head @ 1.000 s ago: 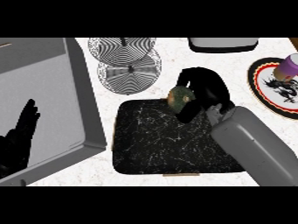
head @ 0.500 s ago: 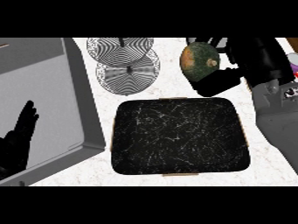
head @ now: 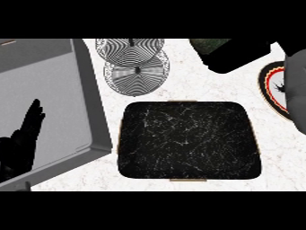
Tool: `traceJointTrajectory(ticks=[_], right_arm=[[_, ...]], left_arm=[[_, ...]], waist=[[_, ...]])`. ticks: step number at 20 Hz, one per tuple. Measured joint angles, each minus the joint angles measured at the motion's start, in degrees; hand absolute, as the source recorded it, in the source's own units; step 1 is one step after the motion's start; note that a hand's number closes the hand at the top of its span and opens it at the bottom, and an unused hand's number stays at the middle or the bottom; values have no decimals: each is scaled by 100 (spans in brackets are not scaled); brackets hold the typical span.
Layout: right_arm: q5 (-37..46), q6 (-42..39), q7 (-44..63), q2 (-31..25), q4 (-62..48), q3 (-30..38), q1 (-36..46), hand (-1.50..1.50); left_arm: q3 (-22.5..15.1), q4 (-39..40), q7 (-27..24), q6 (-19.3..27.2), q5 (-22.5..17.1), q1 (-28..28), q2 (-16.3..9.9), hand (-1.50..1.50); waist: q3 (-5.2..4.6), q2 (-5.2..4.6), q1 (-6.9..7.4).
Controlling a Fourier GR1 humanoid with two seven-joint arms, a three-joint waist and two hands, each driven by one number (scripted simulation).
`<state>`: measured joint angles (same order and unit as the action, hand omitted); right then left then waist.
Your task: Pick the squash from the tray and place it in the tiered basket
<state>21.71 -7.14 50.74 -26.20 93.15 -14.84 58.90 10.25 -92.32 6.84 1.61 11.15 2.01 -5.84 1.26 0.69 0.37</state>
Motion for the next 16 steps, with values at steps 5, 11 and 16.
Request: traceJointTrajectory(ticks=[5,11,16], right_arm=[[138,14,144,246,-596,53,529,150],[332,178,-89,596,-1642,97,1086,150],[420,267,-603,858,-2448,53,1303,150]], left_arm=[[-33,34,25,-38,6,-94,16,0],[-81,56,25,-39,29,-187,39,0],[-86,75,5,-59,40,-230,54,0]], waist=[[-6,-31,85],[-10,-78,190],[-5,-100,227]])
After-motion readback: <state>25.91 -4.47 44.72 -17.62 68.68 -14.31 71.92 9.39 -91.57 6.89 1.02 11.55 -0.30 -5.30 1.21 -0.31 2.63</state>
